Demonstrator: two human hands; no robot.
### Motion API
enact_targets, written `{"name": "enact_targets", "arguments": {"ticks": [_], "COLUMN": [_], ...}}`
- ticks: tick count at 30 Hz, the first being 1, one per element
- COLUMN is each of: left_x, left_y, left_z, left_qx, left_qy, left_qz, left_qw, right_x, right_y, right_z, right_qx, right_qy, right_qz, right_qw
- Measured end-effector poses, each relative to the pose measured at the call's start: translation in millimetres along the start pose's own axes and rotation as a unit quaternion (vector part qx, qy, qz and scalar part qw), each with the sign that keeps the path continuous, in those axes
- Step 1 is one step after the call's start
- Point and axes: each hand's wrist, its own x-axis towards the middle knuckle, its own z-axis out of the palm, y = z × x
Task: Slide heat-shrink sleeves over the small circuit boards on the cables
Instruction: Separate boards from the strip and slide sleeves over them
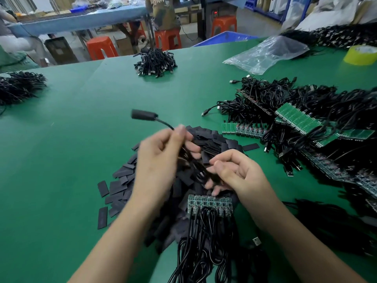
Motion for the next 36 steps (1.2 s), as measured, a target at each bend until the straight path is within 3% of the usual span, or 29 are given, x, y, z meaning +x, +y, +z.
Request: {"name": "enact_targets", "arguments": {"ticks": [3, 5, 9, 12, 17, 19, 23, 26, 29, 36], "left_x": [55.7, 96.6, 158.9, 181.5, 179.1, 162.4, 92.7, 31.6, -6.4, -26.8], "left_y": [6.4, 1.2, -22.2, -40.4, -61.0, -57.9, -35.0, -17.1, -9.4, -22.1], "left_z": [-23.8, -40.7, -69.6, -79.0, -77.1, -72.2, -57.0, -51.4, -50.0, -43.1], "left_qx": [0.089, 0.206, 0.450, 0.531, 0.545, 0.545, 0.474, 0.439, 0.430, 0.382], "left_qy": [0.020, 0.019, 0.001, 0.002, -0.018, -0.005, -0.042, -0.141, -0.221, -0.209], "left_qz": [-0.005, -0.029, -0.062, -0.064, -0.047, 0.004, 0.091, 0.052, -0.016, -0.065], "left_qw": [0.996, 0.978, 0.891, 0.845, 0.837, 0.838, 0.875, 0.886, 0.875, 0.898], "right_x": [2.8, 3.3, 2.7, 2.0, -0.7, -2.2, -2.5, -3.2, -4.8, -5.7], "right_y": [3.4, 4.1, 3.4, 4.2, 4.5, 5.4, 10.1, 13.9, 15.3, 13.5], "right_z": [-5.0, -7.0, -5.0, -2.9, -1.4, -1.8, -3.4, -3.5, -1.5, -0.8], "right_qx": [0.021, 0.017, -0.014, -0.033, -0.094, -0.164, -0.385, -0.493, -0.544, -0.570], "right_qy": [0.031, 0.038, 0.032, 0.026, 0.029, 0.048, 0.056, 0.012, -0.021, -0.053], "right_qz": [-0.006, -0.011, -0.028, -0.035, -0.036, -0.052, -0.117, -0.123, -0.131, -0.115], "right_qw": [0.999, 0.999, 0.999, 0.998, 0.995, 0.984, 0.914, 0.861, 0.828, 0.812]}}
